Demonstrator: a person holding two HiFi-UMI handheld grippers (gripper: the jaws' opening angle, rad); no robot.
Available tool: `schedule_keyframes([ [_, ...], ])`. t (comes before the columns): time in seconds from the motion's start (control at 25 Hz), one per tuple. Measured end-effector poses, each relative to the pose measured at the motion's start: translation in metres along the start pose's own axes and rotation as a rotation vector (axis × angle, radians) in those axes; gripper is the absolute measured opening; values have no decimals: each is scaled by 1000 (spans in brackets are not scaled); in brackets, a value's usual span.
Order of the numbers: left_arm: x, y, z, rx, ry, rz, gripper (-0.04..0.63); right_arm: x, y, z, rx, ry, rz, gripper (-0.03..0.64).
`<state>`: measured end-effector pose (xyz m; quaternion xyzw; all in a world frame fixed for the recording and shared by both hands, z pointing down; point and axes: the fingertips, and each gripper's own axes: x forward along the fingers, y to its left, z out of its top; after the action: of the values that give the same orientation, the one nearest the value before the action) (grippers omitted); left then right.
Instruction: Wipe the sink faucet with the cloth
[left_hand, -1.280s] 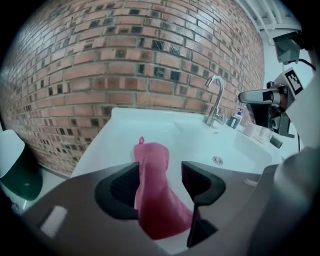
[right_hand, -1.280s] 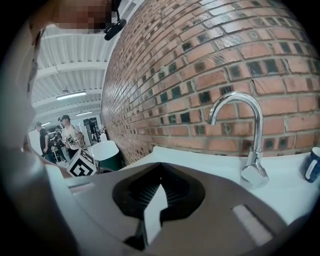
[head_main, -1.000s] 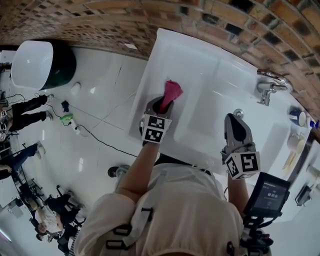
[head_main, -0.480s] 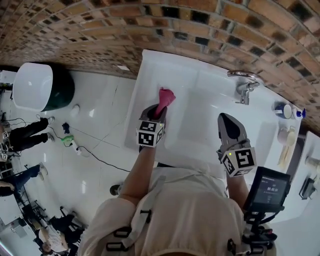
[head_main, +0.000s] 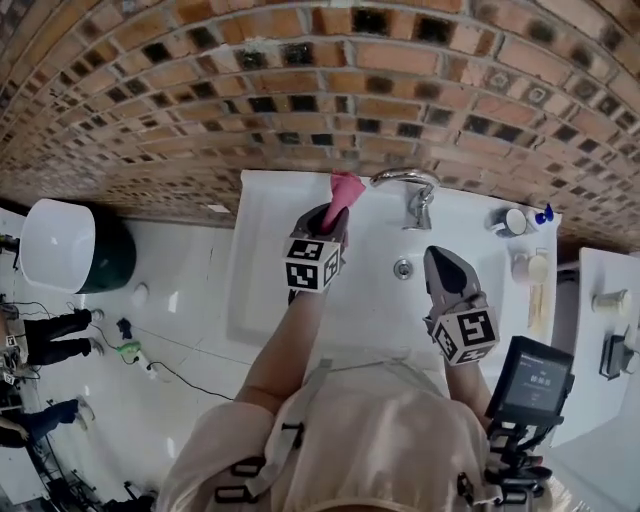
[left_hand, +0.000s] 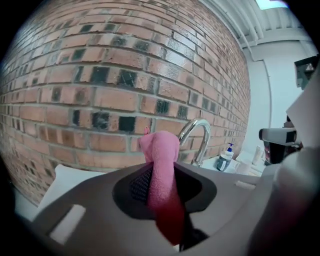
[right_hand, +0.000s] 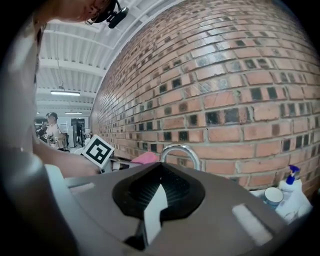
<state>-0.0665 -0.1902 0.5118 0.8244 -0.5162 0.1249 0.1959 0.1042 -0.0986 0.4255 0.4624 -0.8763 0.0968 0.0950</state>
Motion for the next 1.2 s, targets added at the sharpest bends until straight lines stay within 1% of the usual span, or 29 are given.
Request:
schedule_keyframes([
  [0.12, 28, -13, 22, 13, -20, -3, 84, -14, -17, 3, 1, -14, -27, -8],
  [0.24, 44, -22, 40, 16, -42, -3, 84, -27, -34, 1, 8, -12, -47, -8],
  [0.36, 47, -33, 56, 21, -70, 10, 84, -36, -51, -3, 21, -11, -66, -8],
  [0.48, 42, -44, 68, 32, -106, 12, 84, -38, -58, -5, 32, -15, -66, -9],
  [0.68, 37, -68, 91, 68, -171, -19, 84, -36, -54, -5, 35, -27, -38, -9],
  [0.8, 39, -94, 101, 80, -194, -81, 84, -40, -56, -6, 36, -28, -38, -8],
  [0.92, 51, -131, 104, 132, -185, -155, 86, -48, -65, -8, 43, -26, -52, -9],
  [1.0, 62, -153, 98, 164, -162, -195, 86, -55, -73, -10, 48, -21, -65, -9],
  [1.12, 83, -175, 79, 177, -109, -241, 87, -63, -85, -16, 56, -9, -89, -9],
  [1.2, 95, -180, 63, 177, -71, -249, 87, -69, -93, -23, 64, 1, -107, -8],
])
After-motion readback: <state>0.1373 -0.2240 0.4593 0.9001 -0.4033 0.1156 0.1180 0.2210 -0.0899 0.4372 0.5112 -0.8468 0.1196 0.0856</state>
